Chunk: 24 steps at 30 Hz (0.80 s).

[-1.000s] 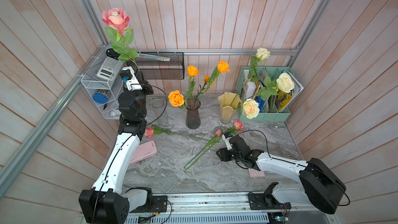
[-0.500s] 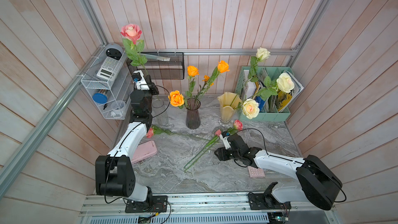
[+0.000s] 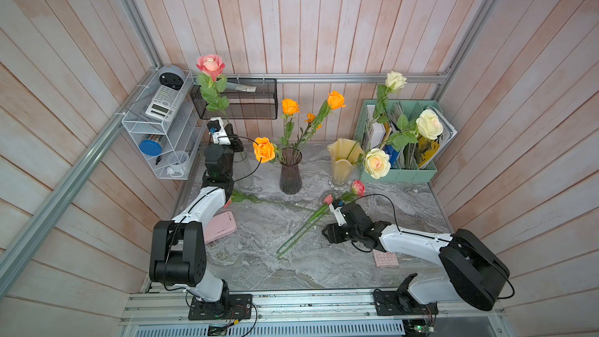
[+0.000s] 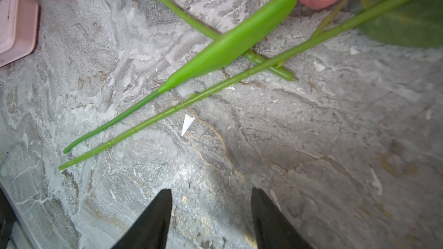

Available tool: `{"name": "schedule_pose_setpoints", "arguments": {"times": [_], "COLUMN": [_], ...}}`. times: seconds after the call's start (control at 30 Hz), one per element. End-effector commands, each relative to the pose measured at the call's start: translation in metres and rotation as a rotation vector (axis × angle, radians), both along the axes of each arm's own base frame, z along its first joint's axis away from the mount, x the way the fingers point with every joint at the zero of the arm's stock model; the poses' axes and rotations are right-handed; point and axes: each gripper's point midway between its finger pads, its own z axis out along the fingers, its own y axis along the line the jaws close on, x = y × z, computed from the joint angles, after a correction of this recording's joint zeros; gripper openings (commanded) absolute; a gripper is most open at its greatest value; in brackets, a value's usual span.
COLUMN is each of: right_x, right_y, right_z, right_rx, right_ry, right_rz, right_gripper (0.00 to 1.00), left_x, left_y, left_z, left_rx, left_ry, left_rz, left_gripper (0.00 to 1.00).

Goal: Arrange the flowers in different vases according to their colors
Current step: Insert the flower into the vase.

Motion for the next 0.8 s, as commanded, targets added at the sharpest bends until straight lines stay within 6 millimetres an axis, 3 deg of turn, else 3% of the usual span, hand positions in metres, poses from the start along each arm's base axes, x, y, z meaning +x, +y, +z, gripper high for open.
{"name": "schedule_pose_setpoints", "arguments": {"times": [0.0,0.23,0.27,0.33,0.4,0.6,0.77], "right_x": [0.002,0.001,0.001,0.001,0.003,0.003,0.003], "right_y": [0.005,0.005,0.006,0.006,0.006,0.008,0.000], "right_z": [0.004,0.005,0.007,0.007,0.009,0.022,0.034], "right_rx": [0.020,0.024,0.027,0.024,0.022,0.054,0.057], "right_ry": [-0.011,-0.016,-0.018,-0.016,-0.016,-0.032,-0.062], "right_rz": [0.016,0.018,0.019,0.018,0.014,0.011,-0.016], "right_gripper": [0.59,0.59,0.59,0.59,0.59,0.59,0.59], "left_x": [0.000,-0.011,-0.014,-0.020,-0.022,-0.038,-0.070], "left_y": [0.001,0.001,0.002,0.001,-0.001,-0.005,-0.008], "left_z": [-0.006,-0.037,-0.041,-0.048,-0.057,-0.061,-0.043], "left_rx": [0.025,0.034,0.033,0.032,0.034,0.033,0.020], "left_ry": [-0.021,0.018,0.021,0.036,0.079,0.123,0.138], "left_rz": [0.001,0.003,0.005,0.000,-0.009,-0.022,-0.011], "left_gripper": [0.00,0.00,0.04,0.22,0.33,0.46,0.59]}}
